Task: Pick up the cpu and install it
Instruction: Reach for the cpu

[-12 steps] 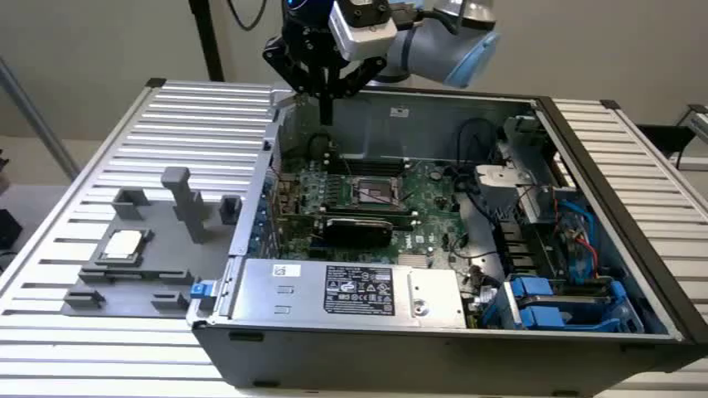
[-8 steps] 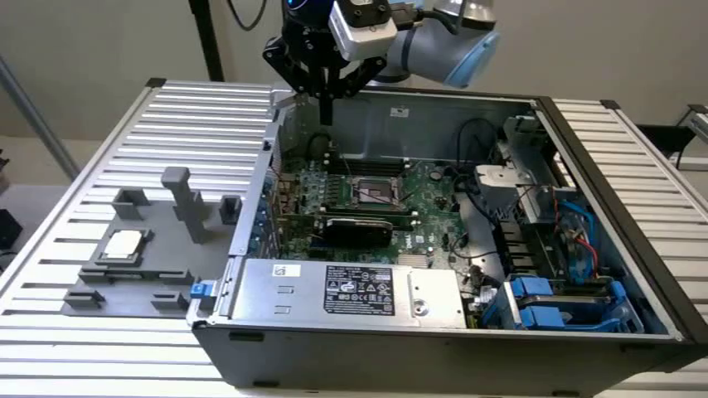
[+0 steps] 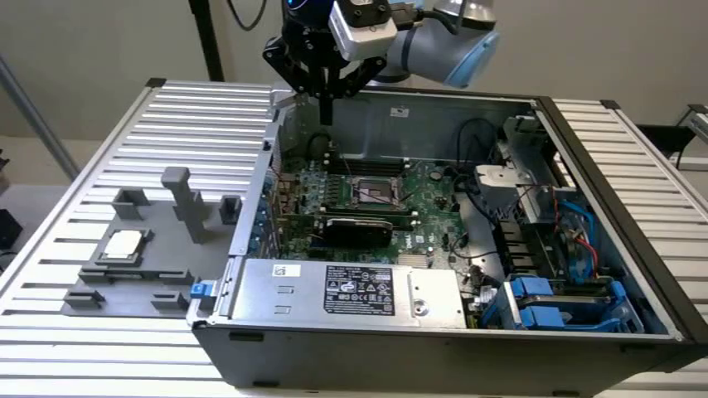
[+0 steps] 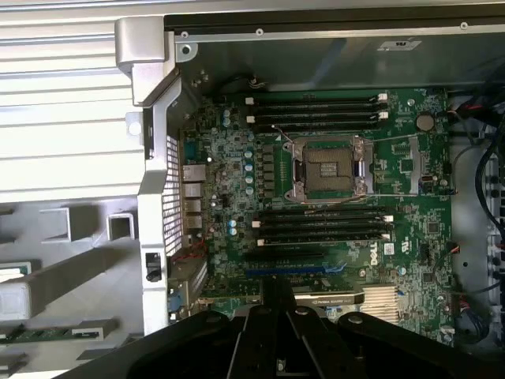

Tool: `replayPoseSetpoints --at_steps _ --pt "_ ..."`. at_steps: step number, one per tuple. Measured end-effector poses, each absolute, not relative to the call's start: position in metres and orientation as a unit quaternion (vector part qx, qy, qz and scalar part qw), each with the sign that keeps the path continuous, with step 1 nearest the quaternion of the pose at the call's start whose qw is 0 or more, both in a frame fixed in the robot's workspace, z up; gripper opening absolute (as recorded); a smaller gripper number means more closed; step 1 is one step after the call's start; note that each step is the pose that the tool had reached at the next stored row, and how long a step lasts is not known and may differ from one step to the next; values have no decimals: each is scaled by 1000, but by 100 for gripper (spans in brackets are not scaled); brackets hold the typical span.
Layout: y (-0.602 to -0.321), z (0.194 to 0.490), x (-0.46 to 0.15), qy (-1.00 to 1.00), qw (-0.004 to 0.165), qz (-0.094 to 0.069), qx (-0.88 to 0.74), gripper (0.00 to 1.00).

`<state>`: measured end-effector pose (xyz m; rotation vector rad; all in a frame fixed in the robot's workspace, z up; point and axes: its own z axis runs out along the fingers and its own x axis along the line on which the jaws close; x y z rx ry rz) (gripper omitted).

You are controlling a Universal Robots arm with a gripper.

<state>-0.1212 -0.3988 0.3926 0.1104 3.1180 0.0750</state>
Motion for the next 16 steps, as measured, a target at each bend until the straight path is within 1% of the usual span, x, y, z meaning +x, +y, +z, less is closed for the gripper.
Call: replayPoseSetpoints --at_steps 3,16 --pt "-399 393 -124 999 10 24 35 11" --pt "-404 393 -183 999 10 24 35 11"
